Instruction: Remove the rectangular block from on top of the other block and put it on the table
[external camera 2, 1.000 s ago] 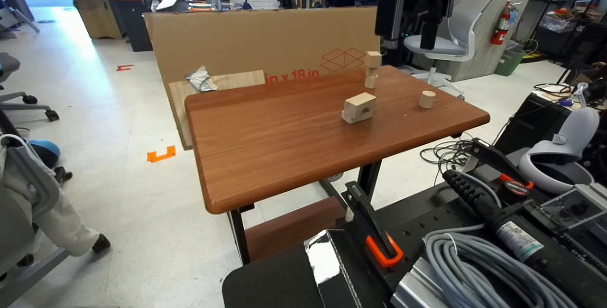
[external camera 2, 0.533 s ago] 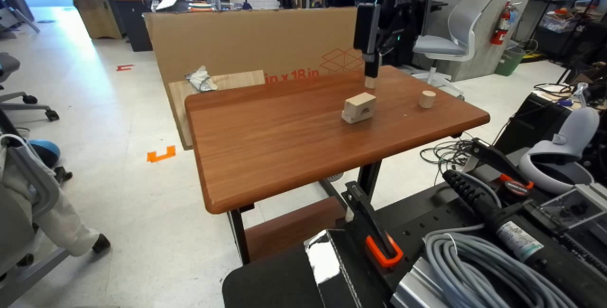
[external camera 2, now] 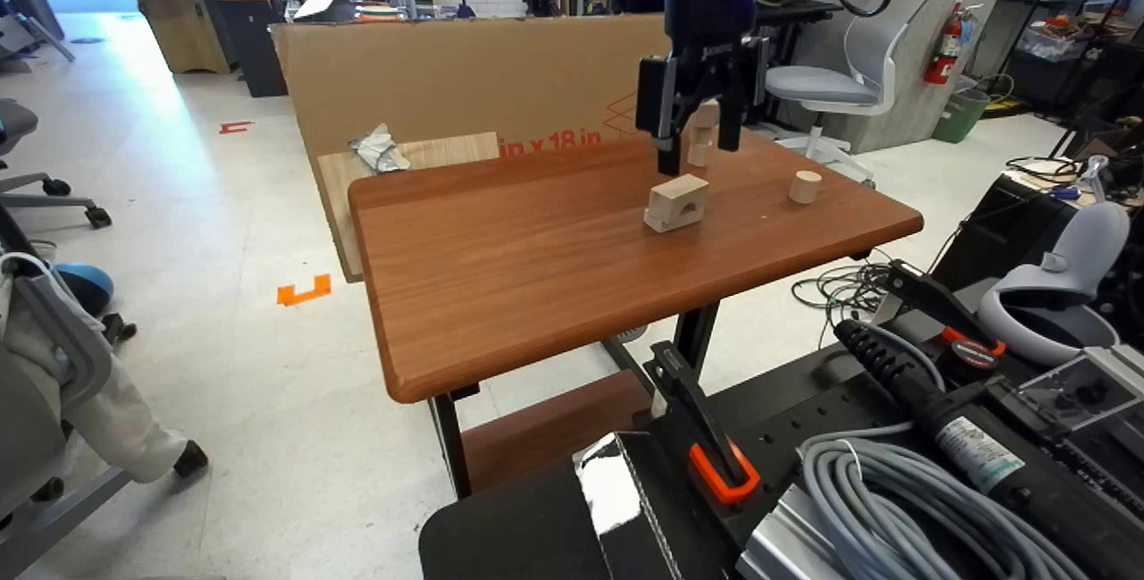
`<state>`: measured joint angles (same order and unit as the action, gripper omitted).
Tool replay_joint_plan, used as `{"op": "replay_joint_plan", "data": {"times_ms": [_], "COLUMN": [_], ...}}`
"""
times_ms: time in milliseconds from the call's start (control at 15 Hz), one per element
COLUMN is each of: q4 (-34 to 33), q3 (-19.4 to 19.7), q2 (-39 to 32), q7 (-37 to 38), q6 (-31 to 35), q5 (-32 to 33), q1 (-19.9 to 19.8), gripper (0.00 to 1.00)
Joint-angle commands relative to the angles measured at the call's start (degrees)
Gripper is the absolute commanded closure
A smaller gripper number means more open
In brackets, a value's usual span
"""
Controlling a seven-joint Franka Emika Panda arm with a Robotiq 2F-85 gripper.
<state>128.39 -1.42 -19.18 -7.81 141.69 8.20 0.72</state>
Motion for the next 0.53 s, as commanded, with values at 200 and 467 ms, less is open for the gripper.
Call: {"op": "replay_joint_plan", "data": {"times_ms": [200,467], "q4": [-6.29,-7.42], "q3": [-0.63,0.21], "q2": [-5.93,-7.51], "q7": [0.22,0.97], "q6": [-1.76,-2.68], "q5": [-0.93,0.64], "q1": [0.47,1.13], "gripper": [0.0,0.0]}}
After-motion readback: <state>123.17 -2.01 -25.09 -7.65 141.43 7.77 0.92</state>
